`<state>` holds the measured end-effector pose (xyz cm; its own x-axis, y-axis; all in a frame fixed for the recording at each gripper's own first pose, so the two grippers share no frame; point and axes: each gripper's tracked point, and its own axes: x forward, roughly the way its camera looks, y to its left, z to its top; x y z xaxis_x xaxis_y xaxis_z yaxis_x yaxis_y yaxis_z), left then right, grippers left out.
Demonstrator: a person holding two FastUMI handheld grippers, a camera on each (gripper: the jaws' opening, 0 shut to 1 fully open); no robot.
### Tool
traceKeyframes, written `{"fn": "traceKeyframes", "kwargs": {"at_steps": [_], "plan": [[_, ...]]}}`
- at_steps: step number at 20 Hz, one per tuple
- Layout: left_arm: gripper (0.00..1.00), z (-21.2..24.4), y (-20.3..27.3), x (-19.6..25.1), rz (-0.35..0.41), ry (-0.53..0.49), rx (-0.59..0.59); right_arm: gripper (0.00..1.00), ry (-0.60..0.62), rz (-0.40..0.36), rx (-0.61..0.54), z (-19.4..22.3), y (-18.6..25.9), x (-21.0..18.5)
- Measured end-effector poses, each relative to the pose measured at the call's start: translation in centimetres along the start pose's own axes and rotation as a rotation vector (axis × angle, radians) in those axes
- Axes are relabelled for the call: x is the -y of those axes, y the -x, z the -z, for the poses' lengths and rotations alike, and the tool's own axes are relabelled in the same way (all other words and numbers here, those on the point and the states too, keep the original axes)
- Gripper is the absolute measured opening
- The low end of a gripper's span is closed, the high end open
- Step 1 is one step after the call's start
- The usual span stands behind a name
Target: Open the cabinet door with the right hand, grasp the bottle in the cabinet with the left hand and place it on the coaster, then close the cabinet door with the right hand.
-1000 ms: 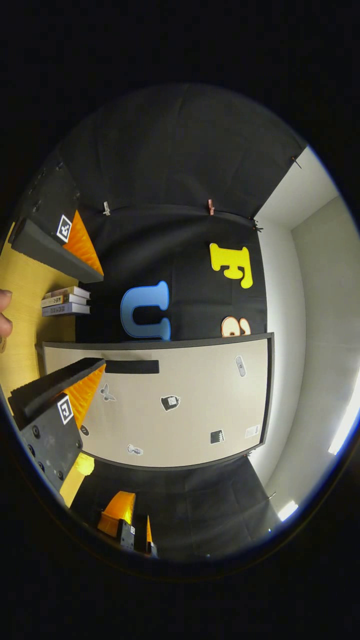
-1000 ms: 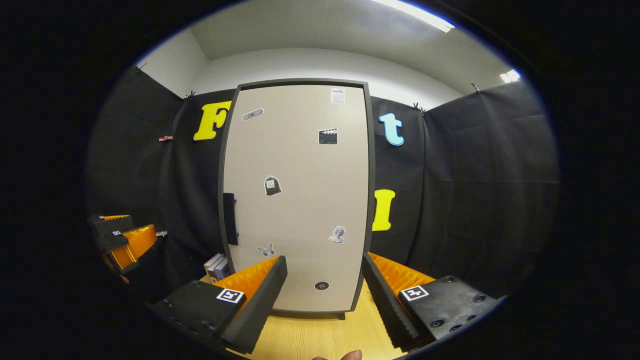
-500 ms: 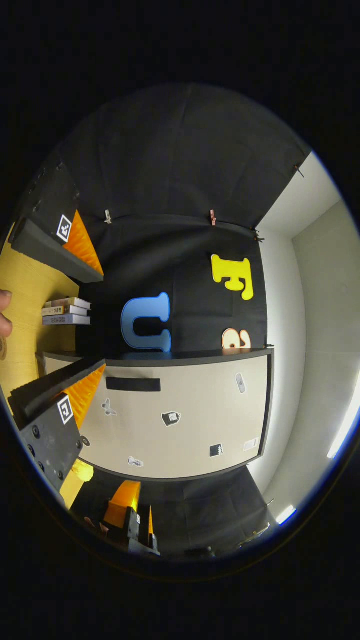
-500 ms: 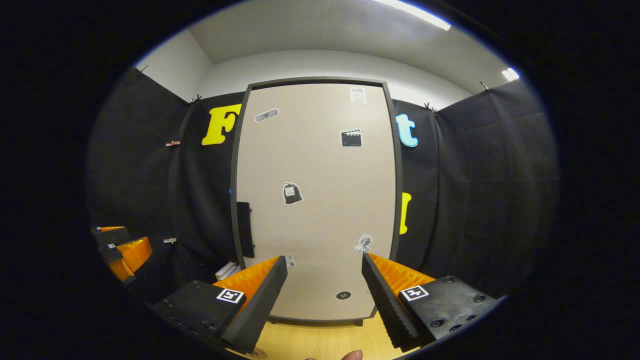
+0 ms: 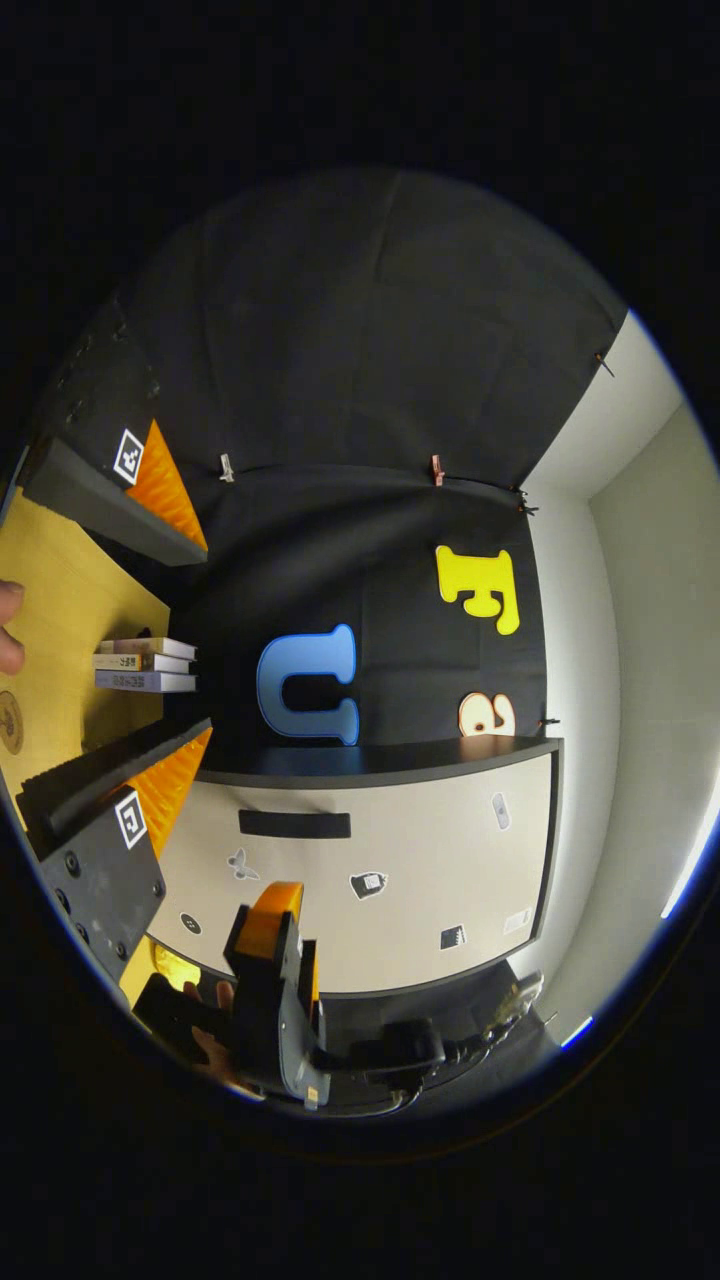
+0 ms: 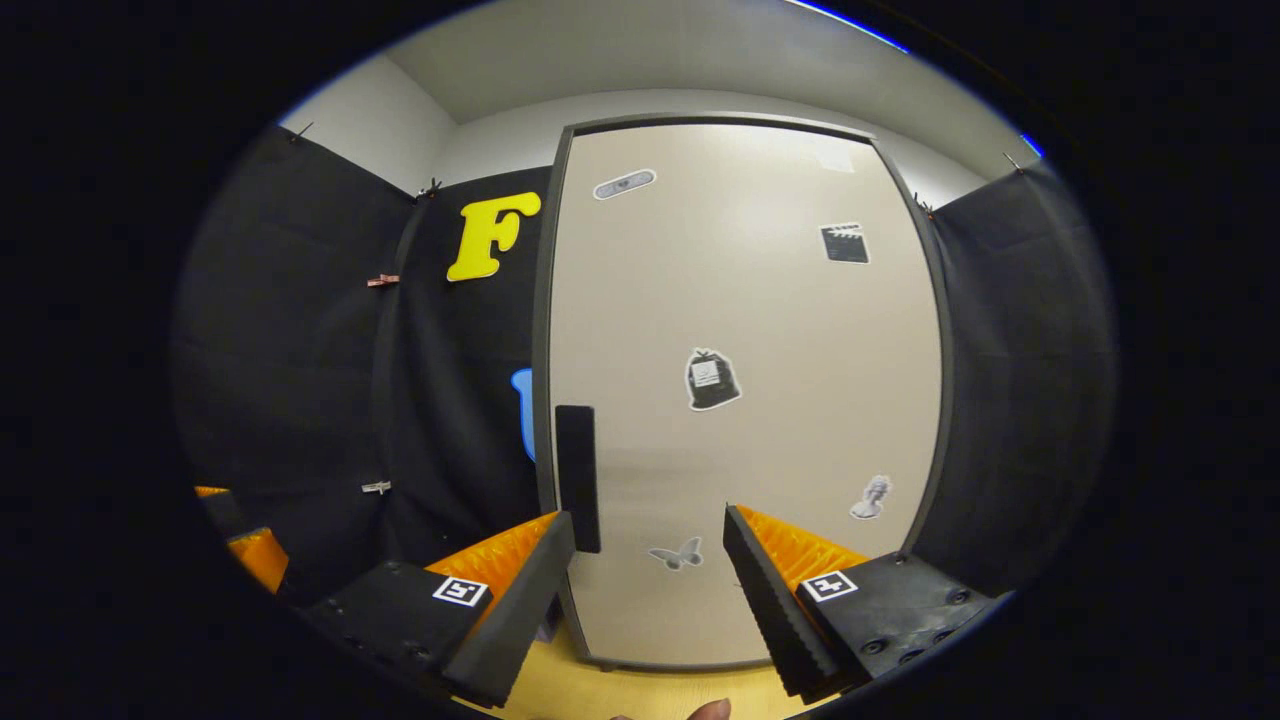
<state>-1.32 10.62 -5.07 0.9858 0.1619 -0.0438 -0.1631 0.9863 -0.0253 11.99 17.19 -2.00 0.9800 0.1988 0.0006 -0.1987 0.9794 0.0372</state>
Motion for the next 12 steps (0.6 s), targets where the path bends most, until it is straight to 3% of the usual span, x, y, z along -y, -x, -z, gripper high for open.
{"fn": "traceKeyframes", "kwargs": {"at_steps": [7,9,12], "plan": [[0.95,1.5,-0.8,-1.8,-0.018,0.008,-0.023,0.98,0.007,0.012,-0.029,2.9,-5.9,-3.6],[0.95,2.0,-0.8,-2.2,-0.025,0.008,-0.030,0.92,-0.009,0.032,-0.031,3.4,-7.4,-3.8],[0.95,2.2,-0.8,-2.8,-0.036,0.017,-0.036,0.65,-0.036,0.066,-0.024,3.7,-9.2,-3.6]]}}
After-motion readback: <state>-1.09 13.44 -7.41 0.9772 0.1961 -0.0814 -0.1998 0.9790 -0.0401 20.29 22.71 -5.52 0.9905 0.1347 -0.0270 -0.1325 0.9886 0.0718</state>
